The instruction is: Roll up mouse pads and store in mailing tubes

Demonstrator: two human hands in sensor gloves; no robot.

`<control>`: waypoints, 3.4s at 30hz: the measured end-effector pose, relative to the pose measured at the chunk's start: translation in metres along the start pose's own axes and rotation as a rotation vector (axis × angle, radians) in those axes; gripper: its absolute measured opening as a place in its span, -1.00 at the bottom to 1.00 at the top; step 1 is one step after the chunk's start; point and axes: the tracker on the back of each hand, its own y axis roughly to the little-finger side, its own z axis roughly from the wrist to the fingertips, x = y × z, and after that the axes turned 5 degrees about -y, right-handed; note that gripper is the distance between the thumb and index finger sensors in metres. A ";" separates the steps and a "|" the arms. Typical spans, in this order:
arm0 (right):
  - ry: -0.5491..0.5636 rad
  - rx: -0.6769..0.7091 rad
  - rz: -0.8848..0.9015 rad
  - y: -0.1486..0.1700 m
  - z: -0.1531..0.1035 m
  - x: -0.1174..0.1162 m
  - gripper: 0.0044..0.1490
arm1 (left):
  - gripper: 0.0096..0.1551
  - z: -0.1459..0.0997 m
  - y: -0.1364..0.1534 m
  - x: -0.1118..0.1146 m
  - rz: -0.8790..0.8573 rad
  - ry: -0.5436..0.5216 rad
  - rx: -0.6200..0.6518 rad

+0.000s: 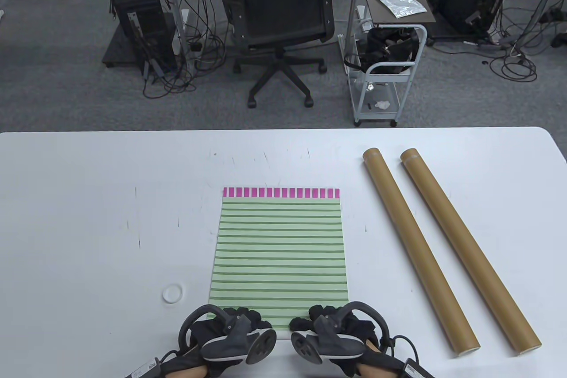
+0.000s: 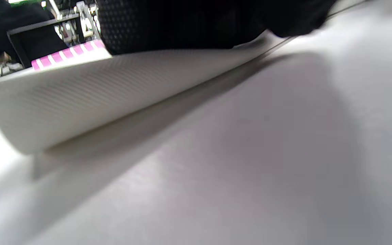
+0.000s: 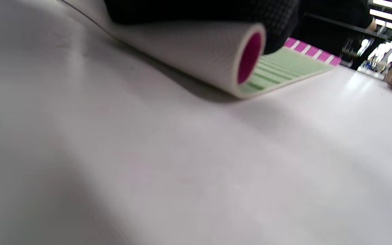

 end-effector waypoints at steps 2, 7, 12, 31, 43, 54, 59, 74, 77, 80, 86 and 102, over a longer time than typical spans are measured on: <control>0.029 0.002 0.019 0.002 -0.001 0.003 -0.42 | -0.33 0.000 0.000 0.000 0.025 -0.018 -0.018; 0.022 0.028 0.114 0.007 -0.004 0.006 -0.23 | -0.38 0.005 0.000 0.000 0.061 -0.048 -0.033; 0.062 0.001 0.037 0.002 -0.003 0.008 -0.38 | -0.47 0.004 0.002 0.000 0.085 -0.075 -0.035; 0.031 -0.056 0.014 0.002 -0.001 0.007 -0.23 | -0.55 0.011 0.011 0.001 -0.009 0.024 -0.102; 0.054 -0.009 0.041 0.001 -0.004 0.011 -0.33 | -0.46 0.007 0.005 0.000 0.041 0.008 -0.074; 0.117 -0.038 0.028 0.004 -0.003 0.012 -0.36 | -0.49 0.007 0.013 0.001 0.022 -0.075 -0.095; 0.092 -0.003 0.028 0.003 -0.002 0.014 -0.38 | -0.50 0.005 0.011 0.000 0.034 -0.066 -0.072; -0.001 -0.063 0.001 0.001 0.002 0.012 -0.34 | -0.36 0.000 0.001 -0.001 0.132 -0.142 -0.047; 0.072 -0.047 0.012 0.001 -0.002 0.010 -0.35 | -0.46 0.003 -0.002 -0.003 0.191 -0.178 -0.058; 0.132 -0.049 -0.025 -0.004 -0.006 0.012 -0.34 | -0.55 0.003 -0.001 -0.004 0.169 -0.186 -0.072; 0.121 -0.017 0.014 -0.003 -0.006 0.013 -0.33 | -0.57 0.008 0.009 -0.002 0.077 -0.138 -0.099; 0.140 -0.071 -0.001 -0.002 0.003 0.016 -0.34 | -0.45 0.005 0.019 0.006 0.081 -0.157 -0.133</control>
